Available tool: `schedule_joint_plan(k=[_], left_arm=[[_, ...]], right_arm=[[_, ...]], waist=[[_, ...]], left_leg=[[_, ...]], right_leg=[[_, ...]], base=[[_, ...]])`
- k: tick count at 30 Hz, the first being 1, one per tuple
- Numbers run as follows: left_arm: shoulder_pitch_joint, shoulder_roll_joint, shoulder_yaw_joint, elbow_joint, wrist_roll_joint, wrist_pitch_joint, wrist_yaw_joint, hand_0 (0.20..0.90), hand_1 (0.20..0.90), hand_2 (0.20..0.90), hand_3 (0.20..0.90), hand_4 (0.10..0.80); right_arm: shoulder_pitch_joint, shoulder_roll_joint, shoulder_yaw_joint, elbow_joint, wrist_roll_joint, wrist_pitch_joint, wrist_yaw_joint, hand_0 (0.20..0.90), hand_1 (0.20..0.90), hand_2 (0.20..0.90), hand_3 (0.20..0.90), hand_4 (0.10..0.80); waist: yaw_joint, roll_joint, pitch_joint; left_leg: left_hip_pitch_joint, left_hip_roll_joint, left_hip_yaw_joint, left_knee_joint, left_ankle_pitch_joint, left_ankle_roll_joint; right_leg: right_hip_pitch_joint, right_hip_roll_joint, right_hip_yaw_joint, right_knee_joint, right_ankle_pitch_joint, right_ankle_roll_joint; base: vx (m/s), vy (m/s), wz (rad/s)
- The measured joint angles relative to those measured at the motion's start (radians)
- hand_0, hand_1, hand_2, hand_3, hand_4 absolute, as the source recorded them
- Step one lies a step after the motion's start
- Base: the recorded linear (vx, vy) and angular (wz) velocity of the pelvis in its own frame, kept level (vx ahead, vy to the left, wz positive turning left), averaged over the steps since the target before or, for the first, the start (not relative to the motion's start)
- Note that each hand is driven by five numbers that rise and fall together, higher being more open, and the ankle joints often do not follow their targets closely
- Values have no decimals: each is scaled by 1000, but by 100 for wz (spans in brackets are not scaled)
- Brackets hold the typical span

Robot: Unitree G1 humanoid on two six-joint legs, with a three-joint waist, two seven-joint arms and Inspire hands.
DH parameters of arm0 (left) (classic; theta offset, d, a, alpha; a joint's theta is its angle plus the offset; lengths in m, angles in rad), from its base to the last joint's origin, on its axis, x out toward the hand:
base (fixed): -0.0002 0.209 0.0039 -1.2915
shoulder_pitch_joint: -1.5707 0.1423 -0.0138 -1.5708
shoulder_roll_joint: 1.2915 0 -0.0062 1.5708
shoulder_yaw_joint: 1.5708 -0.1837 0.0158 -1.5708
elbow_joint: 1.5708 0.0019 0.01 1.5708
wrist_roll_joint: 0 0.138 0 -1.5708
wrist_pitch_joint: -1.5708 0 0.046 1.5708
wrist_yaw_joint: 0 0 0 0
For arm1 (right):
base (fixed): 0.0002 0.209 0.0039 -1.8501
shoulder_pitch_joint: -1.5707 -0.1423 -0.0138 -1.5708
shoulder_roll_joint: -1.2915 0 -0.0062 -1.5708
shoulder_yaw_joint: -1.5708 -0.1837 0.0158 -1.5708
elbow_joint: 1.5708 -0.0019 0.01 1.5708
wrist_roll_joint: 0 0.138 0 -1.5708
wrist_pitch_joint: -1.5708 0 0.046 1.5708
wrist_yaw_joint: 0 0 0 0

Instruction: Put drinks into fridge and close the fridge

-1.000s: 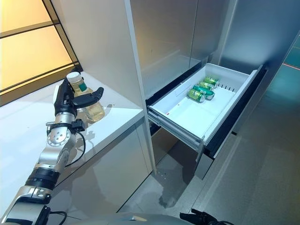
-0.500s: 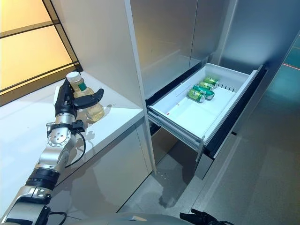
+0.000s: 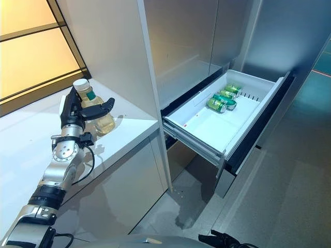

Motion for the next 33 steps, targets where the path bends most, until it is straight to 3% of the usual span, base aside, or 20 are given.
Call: schedule_joint_plan(k=[20, 22, 23, 24, 25, 26, 33], left_arm=[[0, 0, 0, 0, 0, 0, -1, 900, 900, 900, 900, 800], [0, 0, 0, 0, 0, 0, -1, 747, 747, 747, 722, 622], [0, 0, 0, 0, 0, 0, -2, 566, 566, 566, 510, 410], [0, 0, 0, 0, -1, 0, -2, 516, 516, 516, 453, 353], [0, 0, 0, 0, -1, 0, -2, 389, 389, 389, 304, 204], [0, 0, 0, 0, -1, 0, -3, 302, 302, 302, 203, 103], [1, 0, 0, 0, -36, -5, -14, 300, 300, 300, 200, 100]], right_arm=[[0, 0, -1, 0, 0, 0, 0, 900, 900, 900, 900, 800], [0, 0, -1, -1, 0, 0, 0, 900, 900, 900, 900, 800], [0, 0, -1, -1, 0, 0, 0, 900, 900, 900, 900, 800], [0, 0, -1, -1, 0, 0, 0, 900, 900, 900, 900, 800], [0, 0, -1, -1, 0, 0, 0, 900, 900, 900, 900, 800], [0, 0, -1, -1, 0, 0, 0, 900, 900, 900, 900, 800], [0, 0, 0, -2, 0, 0, 0, 900, 900, 900, 900, 800]], waist=[[0, -1, 2], [0, -1, 3], [0, -1, 3], [0, -1, 3], [0, -1, 3], [0, -1, 4], [1, -2, 7]], left_leg=[[-1, 0, 1, 0, 0, 0], [-1, 0, 1, 0, 0, 0], [-1, 0, 1, 0, 0, 0], [-1, 0, 1, 0, 0, 0], [-1, 0, 1, 0, 0, 0], [-1, 0, 1, 0, 0, 0], [-1, 0, 1, 0, 0, 0]], right_leg=[[-1, 0, 0, 0, 0, 0], [-1, 0, 0, 0, 0, 0], [-1, 0, 0, 0, 0, 0], [-1, 0, 0, 0, 0, 0], [-1, 0, 1, 0, 0, 0], [-1, 0, 1, 0, 0, 0], [-1, 0, 1, 0, 0, 0]], base=[[0, 0, 0], [0, 0, 0], [0, 0, 0], [0, 0, 0], [0, 0, 0], [0, 0, 0], [0, 0, 0]])
